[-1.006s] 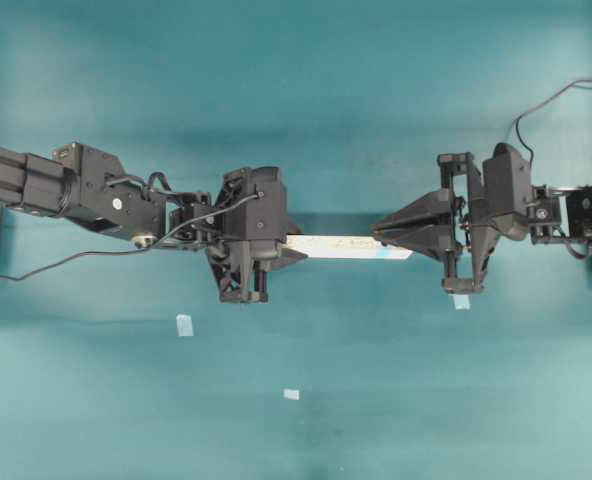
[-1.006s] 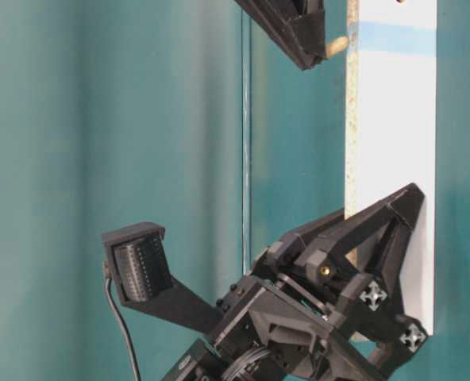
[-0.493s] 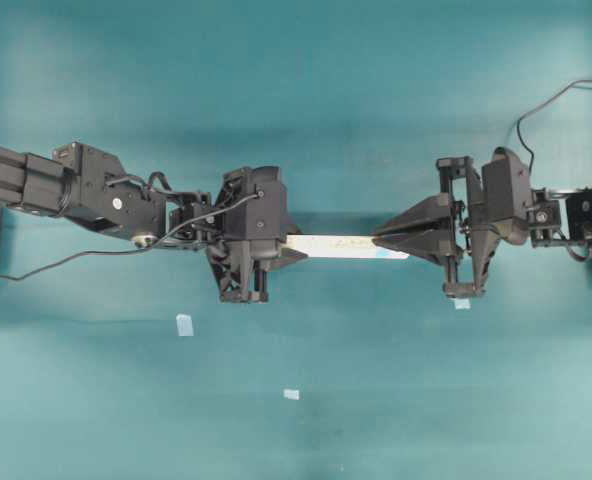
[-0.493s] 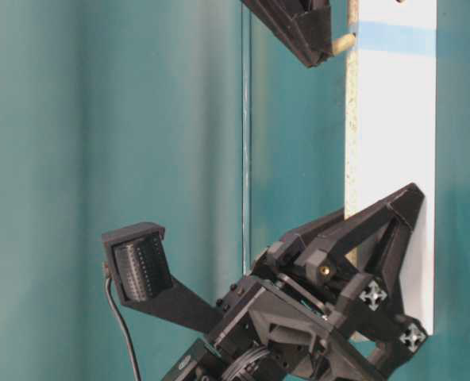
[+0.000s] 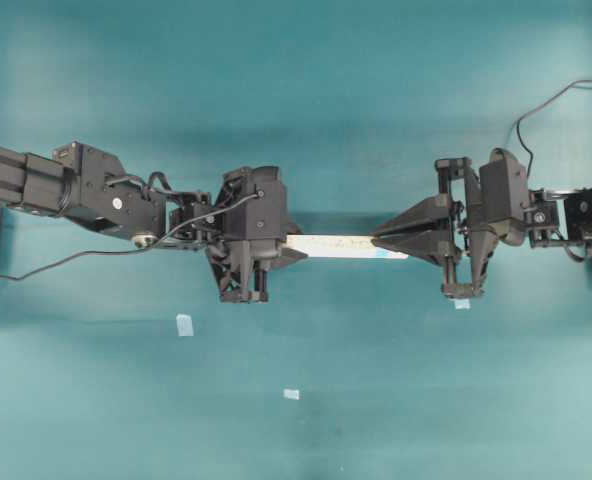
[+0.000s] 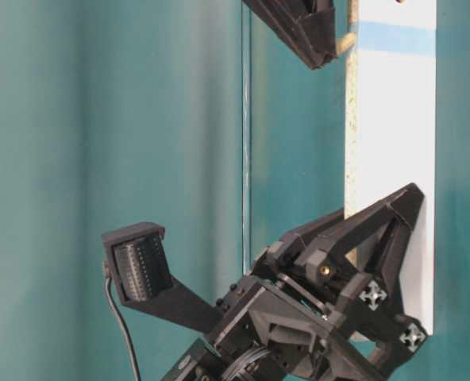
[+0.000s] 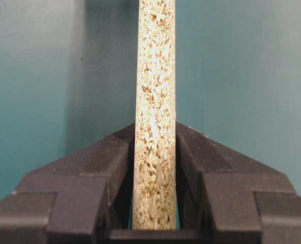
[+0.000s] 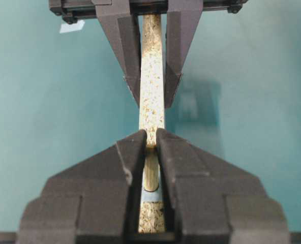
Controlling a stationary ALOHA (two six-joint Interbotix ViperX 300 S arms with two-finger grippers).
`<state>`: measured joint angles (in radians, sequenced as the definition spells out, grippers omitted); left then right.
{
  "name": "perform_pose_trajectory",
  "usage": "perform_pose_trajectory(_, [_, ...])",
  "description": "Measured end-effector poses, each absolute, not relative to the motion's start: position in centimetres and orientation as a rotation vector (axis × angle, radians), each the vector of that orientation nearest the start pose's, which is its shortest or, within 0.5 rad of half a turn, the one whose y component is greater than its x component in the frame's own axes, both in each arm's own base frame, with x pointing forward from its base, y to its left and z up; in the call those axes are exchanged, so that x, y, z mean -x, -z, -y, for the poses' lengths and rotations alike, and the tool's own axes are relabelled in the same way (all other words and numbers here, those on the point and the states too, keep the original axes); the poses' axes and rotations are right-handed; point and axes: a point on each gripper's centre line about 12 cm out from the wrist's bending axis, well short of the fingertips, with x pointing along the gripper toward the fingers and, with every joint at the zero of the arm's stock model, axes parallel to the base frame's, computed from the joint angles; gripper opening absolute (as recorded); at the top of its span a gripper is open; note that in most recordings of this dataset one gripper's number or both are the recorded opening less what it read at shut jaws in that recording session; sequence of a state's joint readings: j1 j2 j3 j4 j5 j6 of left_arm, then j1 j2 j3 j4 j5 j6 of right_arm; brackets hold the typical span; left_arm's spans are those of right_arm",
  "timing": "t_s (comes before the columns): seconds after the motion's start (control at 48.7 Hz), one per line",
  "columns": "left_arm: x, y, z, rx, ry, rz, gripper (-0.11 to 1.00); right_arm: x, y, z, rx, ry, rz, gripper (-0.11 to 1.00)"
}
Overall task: Insert the rod into the hole on the wooden board.
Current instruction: 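Push the peg into the hole with the right gripper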
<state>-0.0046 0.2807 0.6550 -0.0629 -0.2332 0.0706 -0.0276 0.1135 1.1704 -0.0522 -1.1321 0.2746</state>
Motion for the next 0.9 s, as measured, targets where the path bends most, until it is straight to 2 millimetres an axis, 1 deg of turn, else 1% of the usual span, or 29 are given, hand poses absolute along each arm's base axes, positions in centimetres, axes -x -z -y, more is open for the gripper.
perform_pose_trajectory(0.349, [-40.85, -8.09, 0.02, -0.017, -0.005, -0.703, 0.31, -29.43, -11.17, 0.21, -0.258, -0.001, -0.157, 0.1])
perform_pose_trajectory(0.903, [-40.85, -8.09, 0.02, -0.014, -0.007, -0.703, 0.31, -28.49, -10.61, 0.03, -0.262, -0.002, -0.187, 0.1])
